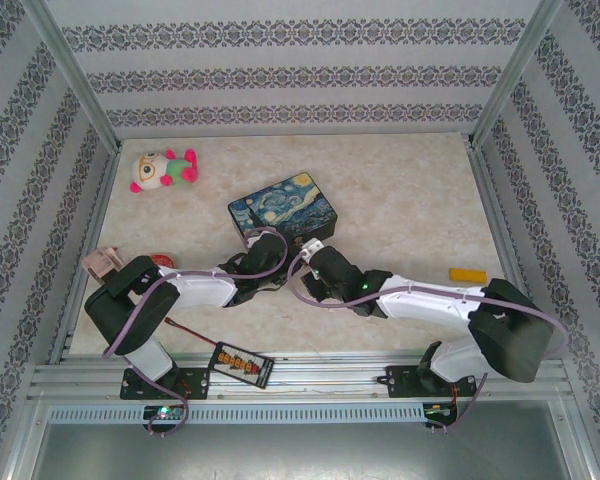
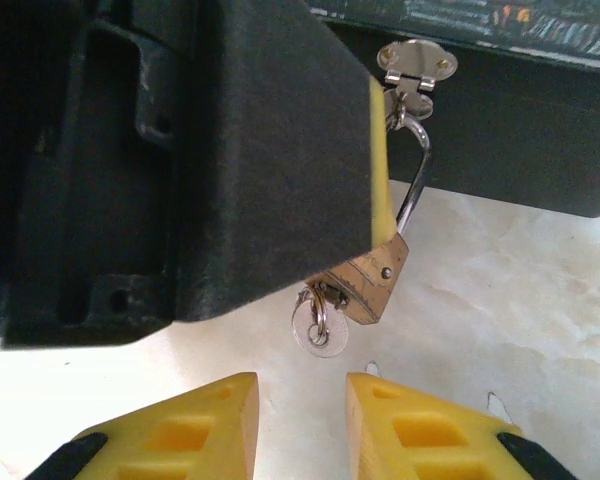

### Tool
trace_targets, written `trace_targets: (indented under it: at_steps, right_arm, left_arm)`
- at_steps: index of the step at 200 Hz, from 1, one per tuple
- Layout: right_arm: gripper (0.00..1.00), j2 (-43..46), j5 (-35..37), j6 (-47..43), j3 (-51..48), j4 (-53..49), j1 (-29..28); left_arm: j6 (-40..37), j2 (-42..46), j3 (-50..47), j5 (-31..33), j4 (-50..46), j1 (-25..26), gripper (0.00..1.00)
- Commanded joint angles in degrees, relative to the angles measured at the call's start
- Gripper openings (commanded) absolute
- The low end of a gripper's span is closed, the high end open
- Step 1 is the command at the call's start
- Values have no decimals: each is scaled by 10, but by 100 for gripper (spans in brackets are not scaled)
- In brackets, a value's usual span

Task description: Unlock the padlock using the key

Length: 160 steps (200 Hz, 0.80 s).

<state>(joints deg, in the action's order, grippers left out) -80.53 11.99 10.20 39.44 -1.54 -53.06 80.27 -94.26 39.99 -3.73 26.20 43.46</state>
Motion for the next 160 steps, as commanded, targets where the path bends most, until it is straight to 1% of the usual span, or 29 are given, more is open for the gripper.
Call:
trace_targets:
  at_steps: [1,76,99,124,147,160]
  right_arm:
    - [29,-19,22,-22,23,0,-7]
    - [27,-73,51,-33,54,4,-11]
    - [25,-93,78,-31,56,13,-10]
    - [19,-109,105,-28,61,16,-11]
    - [15,-107,104,-25,60,27,-10]
    - [12,-106,101,-18,60,33,-7]
  left_arm:
    - [17,-10,-10,-19,12,-5,0]
    - [18,-9,-14,-23,16,-5,0]
    - [18,-11,-14,-26,19,-5,0]
    - [19,-12,-14,-30,21,-5,0]
    - [20,-12,-16,-31,23,-5,0]
    - [20,-13,-17,-31,25,-5,0]
